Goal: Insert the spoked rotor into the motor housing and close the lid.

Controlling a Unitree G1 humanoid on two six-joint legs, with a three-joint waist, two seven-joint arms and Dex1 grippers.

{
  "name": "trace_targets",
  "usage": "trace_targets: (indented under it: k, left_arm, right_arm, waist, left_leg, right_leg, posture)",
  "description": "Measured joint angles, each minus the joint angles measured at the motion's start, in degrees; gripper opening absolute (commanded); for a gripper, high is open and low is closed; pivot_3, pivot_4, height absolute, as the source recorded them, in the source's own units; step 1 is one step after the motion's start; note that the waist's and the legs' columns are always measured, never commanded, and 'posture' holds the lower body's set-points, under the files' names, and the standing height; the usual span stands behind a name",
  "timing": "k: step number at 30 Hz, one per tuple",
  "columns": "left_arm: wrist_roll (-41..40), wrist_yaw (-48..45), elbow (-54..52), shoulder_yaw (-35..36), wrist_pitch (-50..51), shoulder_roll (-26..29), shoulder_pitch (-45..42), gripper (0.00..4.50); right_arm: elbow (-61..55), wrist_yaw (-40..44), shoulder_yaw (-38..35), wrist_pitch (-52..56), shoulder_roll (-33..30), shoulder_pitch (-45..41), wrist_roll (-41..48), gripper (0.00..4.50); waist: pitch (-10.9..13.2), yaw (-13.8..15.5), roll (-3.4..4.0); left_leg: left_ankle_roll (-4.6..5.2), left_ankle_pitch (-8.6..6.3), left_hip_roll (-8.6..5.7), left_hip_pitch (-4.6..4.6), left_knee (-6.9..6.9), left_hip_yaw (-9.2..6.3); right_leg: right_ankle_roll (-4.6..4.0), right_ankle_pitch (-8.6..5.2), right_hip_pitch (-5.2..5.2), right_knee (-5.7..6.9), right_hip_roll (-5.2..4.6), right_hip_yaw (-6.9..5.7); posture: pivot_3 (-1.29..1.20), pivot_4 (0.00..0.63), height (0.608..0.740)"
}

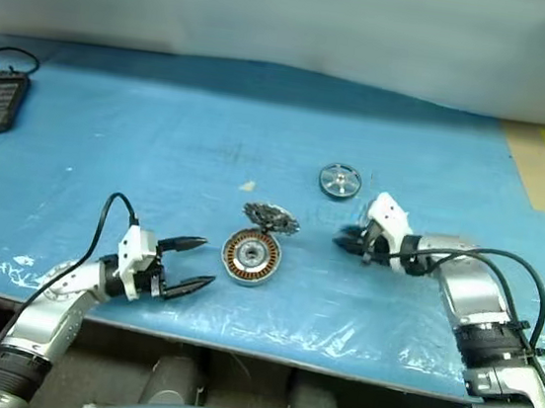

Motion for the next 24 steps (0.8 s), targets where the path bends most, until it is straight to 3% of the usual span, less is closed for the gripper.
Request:
trace_targets:
  k: [5, 11, 18, 24]
  left_arm:
    - [0.1, -0.1, 1.4, -0.1, -1.6, -0.5, -1.1, 3.89]
    - [0.4, -0.1, 2.6, -0.1, -3.2, -0.5, -1.1, 3.89]
    - [0.6, 0.1, 3.2, -0.1, -4.1, -0.5, -0.7, 3.89]
    - [0.9, 0.2, 3.3, -0.1, -4.2, -0.7, -0.7, 3.89]
  right_arm:
    - [17.1, -4.8, 0.0, -9.0, 2.9, -12.1, -5.3, 1.59]
    - [33.7, -6.2, 0.3, -16.9, 4.8, -20.6, -9.9, 1.59]
    - [44.5, -6.5, 0.4, -23.4, 5.3, -24.8, -13.6, 1.59]
    - [45.8, -5.7, 0.4, -25.9, 6.2, -25.6, -15.1, 1.59]
  waist:
    - [0.0, 0.1, 0.01]
    - [0.0, 0.4, 0.02]
    - [0.0, 0.4, 0.04]
    - [0.0, 0.3, 0.04]
  left_leg:
    - [-0.14, 0.08, 0.00, -0.13, 0.06, 0.02]
    - [0.01, -0.01, 0.05, -0.22, 0.15, 0.02]
    - [0.02, -0.01, 0.10, -0.23, 0.30, 0.02]
    - [0.02, -0.01, 0.11, -0.22, 0.36, 0.02]
  right_leg:
    - [-0.06, -0.02, -0.05, 0.00, -0.02, -0.04]
    - [-0.10, -0.04, -0.08, 0.06, -0.02, -0.11]
    - [-0.11, -0.04, -0.08, 0.19, -0.01, -0.11]
    - [-0.12, -0.03, -0.08, 0.25, 0.00, -0.10]
  posture:
    - [0.00, 0.150, 0.740]
    - [0.00, 0.150, 0.740]
    - [0.00, 0.150, 0.740]
    - [0.00, 0.150, 0.740]
